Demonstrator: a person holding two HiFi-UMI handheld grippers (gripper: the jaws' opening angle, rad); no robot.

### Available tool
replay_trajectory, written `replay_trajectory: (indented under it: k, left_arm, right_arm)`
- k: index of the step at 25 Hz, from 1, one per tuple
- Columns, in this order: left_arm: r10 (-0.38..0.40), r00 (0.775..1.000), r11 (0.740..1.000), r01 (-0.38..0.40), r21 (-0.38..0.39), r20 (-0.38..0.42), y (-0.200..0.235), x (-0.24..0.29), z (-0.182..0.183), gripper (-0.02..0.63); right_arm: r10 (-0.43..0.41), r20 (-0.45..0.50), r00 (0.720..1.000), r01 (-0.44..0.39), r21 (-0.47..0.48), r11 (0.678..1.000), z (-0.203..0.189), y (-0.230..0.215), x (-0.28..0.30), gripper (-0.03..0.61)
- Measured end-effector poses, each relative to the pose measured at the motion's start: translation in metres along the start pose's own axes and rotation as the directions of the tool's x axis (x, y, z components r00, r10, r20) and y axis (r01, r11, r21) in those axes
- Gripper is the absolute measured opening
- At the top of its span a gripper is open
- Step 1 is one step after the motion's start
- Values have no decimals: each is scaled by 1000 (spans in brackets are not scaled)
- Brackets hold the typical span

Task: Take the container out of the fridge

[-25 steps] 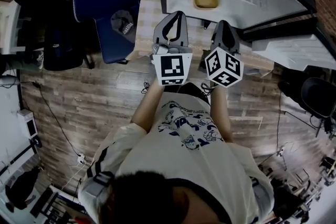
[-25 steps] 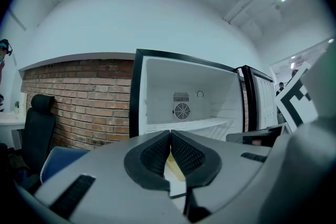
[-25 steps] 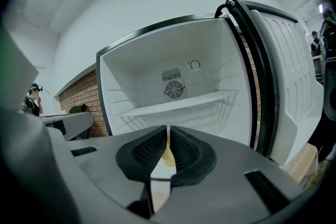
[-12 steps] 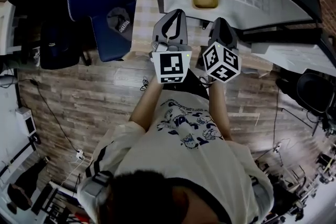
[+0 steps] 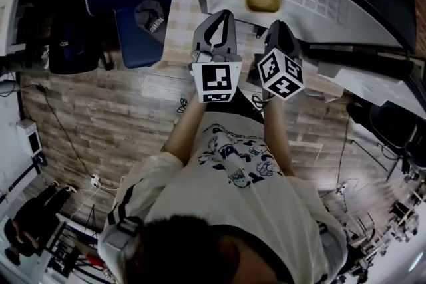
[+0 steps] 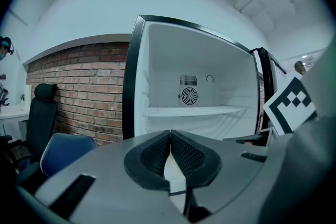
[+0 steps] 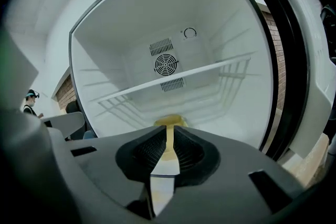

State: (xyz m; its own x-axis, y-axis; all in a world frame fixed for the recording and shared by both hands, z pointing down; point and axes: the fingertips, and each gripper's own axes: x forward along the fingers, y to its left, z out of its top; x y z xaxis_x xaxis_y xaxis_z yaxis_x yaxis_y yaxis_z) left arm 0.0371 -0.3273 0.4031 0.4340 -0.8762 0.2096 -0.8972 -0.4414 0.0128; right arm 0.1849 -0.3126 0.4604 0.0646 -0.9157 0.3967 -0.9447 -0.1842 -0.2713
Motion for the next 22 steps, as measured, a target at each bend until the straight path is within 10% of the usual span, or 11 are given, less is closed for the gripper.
replay_trajectory:
  k: [18, 22]
  left_arm:
    - [22, 995, 999, -25, -33, -98, -5, 32, -35, 18]
    - [23, 994, 999, -27, -35, -105, -4, 34, -38, 18]
  right_arm:
    - [13, -99, 995, 4, 170, 985, -30, -24, 47, 45]
    - [23, -124, 992, 8, 243, 970, -35, -24, 57, 146]
